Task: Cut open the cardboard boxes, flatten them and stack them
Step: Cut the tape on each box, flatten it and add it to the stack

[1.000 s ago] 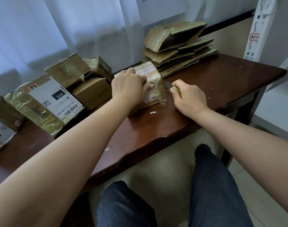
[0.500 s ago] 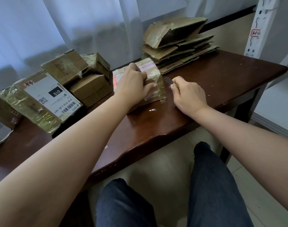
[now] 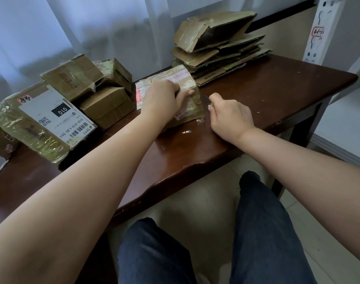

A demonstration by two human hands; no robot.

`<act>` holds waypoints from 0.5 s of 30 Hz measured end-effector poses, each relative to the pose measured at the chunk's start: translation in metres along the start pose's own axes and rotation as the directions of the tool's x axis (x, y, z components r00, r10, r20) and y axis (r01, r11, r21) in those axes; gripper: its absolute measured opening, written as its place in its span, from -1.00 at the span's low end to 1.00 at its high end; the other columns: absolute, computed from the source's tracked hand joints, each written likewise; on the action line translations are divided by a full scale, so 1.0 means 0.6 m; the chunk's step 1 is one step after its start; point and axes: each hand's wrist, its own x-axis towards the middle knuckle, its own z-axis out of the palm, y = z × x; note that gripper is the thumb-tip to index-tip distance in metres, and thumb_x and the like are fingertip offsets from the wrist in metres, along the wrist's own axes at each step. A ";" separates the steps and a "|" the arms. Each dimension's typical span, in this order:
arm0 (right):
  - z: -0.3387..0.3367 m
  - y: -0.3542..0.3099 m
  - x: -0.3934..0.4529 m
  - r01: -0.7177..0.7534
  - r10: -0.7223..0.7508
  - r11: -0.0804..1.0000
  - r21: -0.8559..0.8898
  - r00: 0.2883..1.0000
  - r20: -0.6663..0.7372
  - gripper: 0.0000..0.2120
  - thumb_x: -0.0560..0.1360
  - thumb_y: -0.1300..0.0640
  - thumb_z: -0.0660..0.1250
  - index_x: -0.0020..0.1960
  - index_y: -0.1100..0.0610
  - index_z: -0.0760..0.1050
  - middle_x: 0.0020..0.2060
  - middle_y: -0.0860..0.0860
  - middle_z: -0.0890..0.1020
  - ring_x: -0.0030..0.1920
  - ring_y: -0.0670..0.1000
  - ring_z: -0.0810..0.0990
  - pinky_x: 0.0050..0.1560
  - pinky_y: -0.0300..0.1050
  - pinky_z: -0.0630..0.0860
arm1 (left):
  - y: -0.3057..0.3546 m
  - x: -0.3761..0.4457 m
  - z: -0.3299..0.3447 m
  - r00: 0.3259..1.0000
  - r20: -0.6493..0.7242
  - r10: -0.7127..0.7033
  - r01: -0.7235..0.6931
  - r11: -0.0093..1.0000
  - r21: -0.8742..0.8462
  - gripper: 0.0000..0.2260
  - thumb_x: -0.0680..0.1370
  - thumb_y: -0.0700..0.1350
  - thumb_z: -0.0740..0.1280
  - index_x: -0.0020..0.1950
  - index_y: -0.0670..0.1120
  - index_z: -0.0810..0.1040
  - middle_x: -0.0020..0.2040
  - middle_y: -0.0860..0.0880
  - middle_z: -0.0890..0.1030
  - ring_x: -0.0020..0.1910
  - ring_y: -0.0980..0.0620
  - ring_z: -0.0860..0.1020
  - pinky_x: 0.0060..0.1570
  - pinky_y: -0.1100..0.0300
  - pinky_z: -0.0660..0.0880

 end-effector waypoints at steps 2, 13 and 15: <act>-0.002 0.000 -0.002 0.009 -0.009 0.999 -0.049 1.000 0.019 -0.83 0.61 0.15 0.10 0.13 0.19 0.37 -0.13 0.22 0.63 -0.10 0.30 0.58 -0.23 -0.02 0.32 | 0.000 0.000 0.000 1.000 0.005 -0.006 0.006 1.000 0.004 -0.56 0.60 0.20 0.16 -0.23 -0.14 0.45 -0.30 -0.07 0.47 -0.27 -0.03 0.42 -0.33 0.16 0.20; -0.023 -0.013 -0.003 0.030 0.019 0.975 -0.221 0.976 0.217 -0.84 0.55 0.19 0.14 0.09 0.14 0.43 -0.01 0.16 0.61 -0.01 0.24 0.57 -0.19 -0.08 0.29 | -0.004 -0.004 0.002 0.999 -0.047 0.000 -0.004 0.997 -0.079 -0.63 0.58 0.16 0.25 -0.20 -0.13 0.41 -0.36 0.01 0.38 -0.25 -0.02 0.38 -0.23 0.17 0.21; -0.026 -0.008 -0.003 -0.044 0.077 0.987 -0.155 0.973 0.219 -0.81 0.56 0.13 0.14 0.11 0.11 0.47 0.03 0.14 0.60 0.03 0.23 0.56 -0.15 -0.09 0.31 | -0.008 -0.007 0.006 0.996 -0.078 0.048 -0.056 0.994 -0.095 -0.70 0.59 0.09 0.27 -0.02 -0.17 0.48 -0.26 -0.03 0.46 -0.19 -0.05 0.43 -0.22 0.14 0.24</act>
